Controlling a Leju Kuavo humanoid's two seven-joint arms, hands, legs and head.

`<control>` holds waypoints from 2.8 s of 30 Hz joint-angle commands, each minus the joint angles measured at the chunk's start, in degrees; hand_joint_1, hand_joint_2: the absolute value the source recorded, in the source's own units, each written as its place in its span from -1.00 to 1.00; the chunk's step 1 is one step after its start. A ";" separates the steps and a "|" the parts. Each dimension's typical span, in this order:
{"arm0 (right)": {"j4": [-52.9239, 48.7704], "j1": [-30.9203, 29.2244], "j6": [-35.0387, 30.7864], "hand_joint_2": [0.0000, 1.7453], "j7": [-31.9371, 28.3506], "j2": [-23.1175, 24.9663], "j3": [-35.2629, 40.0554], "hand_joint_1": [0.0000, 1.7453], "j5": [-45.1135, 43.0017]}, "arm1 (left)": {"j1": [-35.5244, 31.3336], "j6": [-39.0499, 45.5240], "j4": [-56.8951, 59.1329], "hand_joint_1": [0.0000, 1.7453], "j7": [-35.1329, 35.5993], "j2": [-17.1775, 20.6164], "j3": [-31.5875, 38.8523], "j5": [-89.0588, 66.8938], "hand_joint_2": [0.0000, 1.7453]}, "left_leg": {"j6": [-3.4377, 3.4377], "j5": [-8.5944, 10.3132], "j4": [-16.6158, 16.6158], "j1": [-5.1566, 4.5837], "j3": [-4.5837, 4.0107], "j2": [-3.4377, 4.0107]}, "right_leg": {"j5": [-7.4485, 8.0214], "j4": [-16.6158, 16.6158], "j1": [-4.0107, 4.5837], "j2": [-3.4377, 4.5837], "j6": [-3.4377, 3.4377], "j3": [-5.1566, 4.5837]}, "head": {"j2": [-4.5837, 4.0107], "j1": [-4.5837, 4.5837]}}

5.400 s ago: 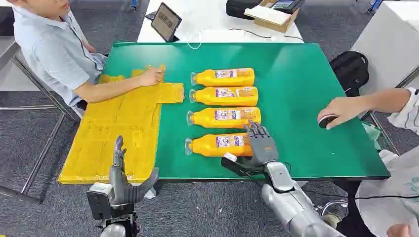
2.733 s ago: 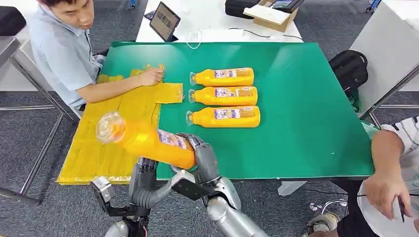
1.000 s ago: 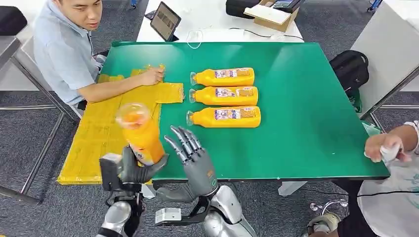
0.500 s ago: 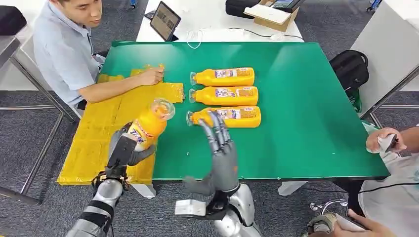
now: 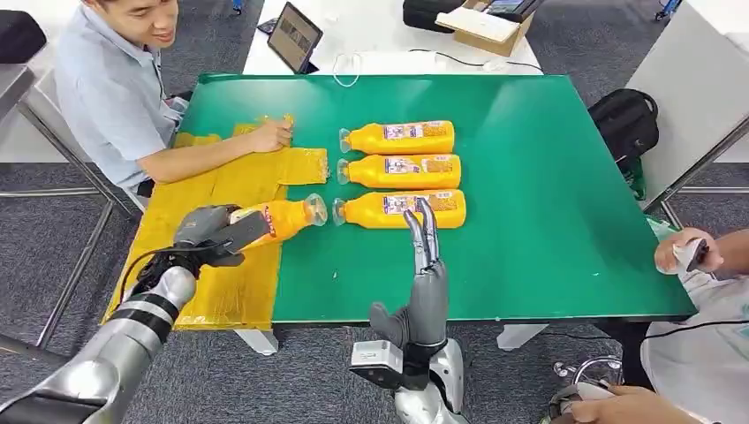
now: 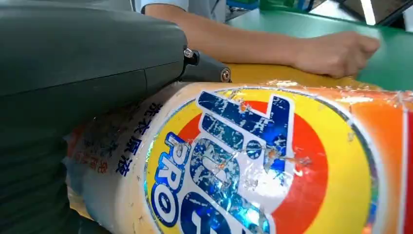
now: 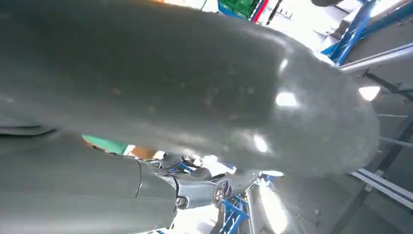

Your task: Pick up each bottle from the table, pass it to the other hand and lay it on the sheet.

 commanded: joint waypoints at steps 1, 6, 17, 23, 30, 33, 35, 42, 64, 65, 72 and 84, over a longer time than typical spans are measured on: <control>0.90 2.23 0.00 -1.00 0.04 0.50 2.03 -1.00 -2.08 | -7.85 -2.68 12.86 1.00 1.56 2.47 -7.05 -4.76 1.00 | -0.07 -0.11 0.03 0.09 0.16 -0.04 | -0.11 0.00 0.09 -0.03 -0.11 0.19 | 0.00 -0.02; 3.86 1.54 0.00 -1.00 0.04 -0.07 3.02 -1.00 -4.59 | -8.48 -6.10 16.06 1.00 1.87 3.44 -8.11 -6.75 1.00 | -0.10 -0.16 0.02 0.11 0.29 0.04 | -0.13 -0.02 0.12 0.05 -0.17 0.31 | 0.00 -0.02; 4.21 1.68 0.00 -1.00 0.04 -1.20 3.87 -1.00 -4.94 | -6.36 -10.66 15.29 -1.00 -3.65 6.11 -8.45 -6.80 1.00 | -0.10 -0.17 -0.09 0.10 0.43 0.18 | -0.10 -0.08 0.11 0.20 -0.16 0.40 | 0.00 0.00; 4.50 1.31 0.00 -1.00 0.04 -1.61 4.57 -1.00 -5.93 | -4.63 -13.30 12.72 -1.00 -11.99 6.44 -4.38 -0.39 1.00 | -0.09 -0.16 -0.10 0.10 0.47 0.11 | -0.11 -0.09 0.10 0.13 -0.15 0.46 | 0.00 -0.02; 6.15 0.18 0.00 -1.00 0.04 -1.98 6.15 -1.00 -6.55 | -0.62 -16.81 6.44 -1.00 -22.57 7.66 1.36 10.65 1.00 | -0.09 -0.17 -0.11 0.09 0.49 0.11 | -0.12 -0.10 0.09 0.14 -0.15 0.52 | 0.00 0.00; 6.16 0.19 0.00 -1.00 0.04 -2.05 6.21 -1.00 -6.58 | -0.68 -16.76 6.00 -1.00 -22.59 7.27 1.56 11.04 1.00 | -0.05 -0.07 -0.08 0.06 0.29 0.00 | -0.06 -0.07 0.06 0.04 -0.11 0.33 | 0.00 0.00; 6.24 0.20 0.00 -1.00 0.04 -2.08 6.21 -1.00 -6.55 | -0.39 -16.44 5.44 -1.00 -23.00 7.05 2.29 11.98 1.00 | -0.06 -0.09 -0.06 0.08 0.32 0.02 | -0.08 -0.07 0.07 0.06 -0.12 0.36 | 0.00 0.00; 5.23 1.11 0.00 -1.00 0.04 -1.58 5.32 -1.00 -4.97 | 5.55 -11.86 -7.32 -1.00 -26.07 1.94 12.07 24.97 1.00 | -0.09 -0.16 -0.06 0.11 0.42 -0.07 | -0.17 -0.06 0.11 -0.03 -0.17 0.48 | 0.00 -0.02; 10.15 -0.66 0.00 -1.00 0.04 -1.82 -4.29 -1.00 13.56 | 19.94 -10.04 -41.36 -1.00 -27.40 -5.05 11.87 43.85 1.00 | -0.06 -0.16 -0.05 0.09 0.31 -0.04 | -0.14 -0.13 0.09 -0.03 -0.11 0.36 | 0.00 -0.02; 11.88 -1.77 0.00 -1.00 0.04 -2.14 -7.32 -1.00 18.74 | 21.91 -9.53 -43.91 -1.00 -28.30 -4.91 12.06 44.01 1.00 | -0.04 -0.13 -0.09 0.09 0.28 0.01 | -0.07 -0.20 0.09 0.03 -0.08 0.32 | 0.00 -0.02; 20.89 -4.82 0.12 1.00 21.73 -11.77 -5.05 -1.00 32.10 | 30.70 5.56 -52.52 -1.00 -19.37 -10.44 12.27 40.95 1.00 | 0.01 -0.13 -0.12 0.07 0.27 -0.01 | -0.05 -0.27 0.07 0.01 -0.04 0.39 | 0.00 -0.04; 20.39 -3.29 4.95 1.00 34.22 -17.13 -3.45 -1.00 38.49 | 39.52 8.12 -60.60 -1.00 -20.75 -10.13 6.81 39.92 1.00 | 0.03 -0.24 -0.04 -0.02 0.21 -0.18 | -0.14 -0.22 0.03 -0.08 -0.05 0.34 | 0.00 -0.04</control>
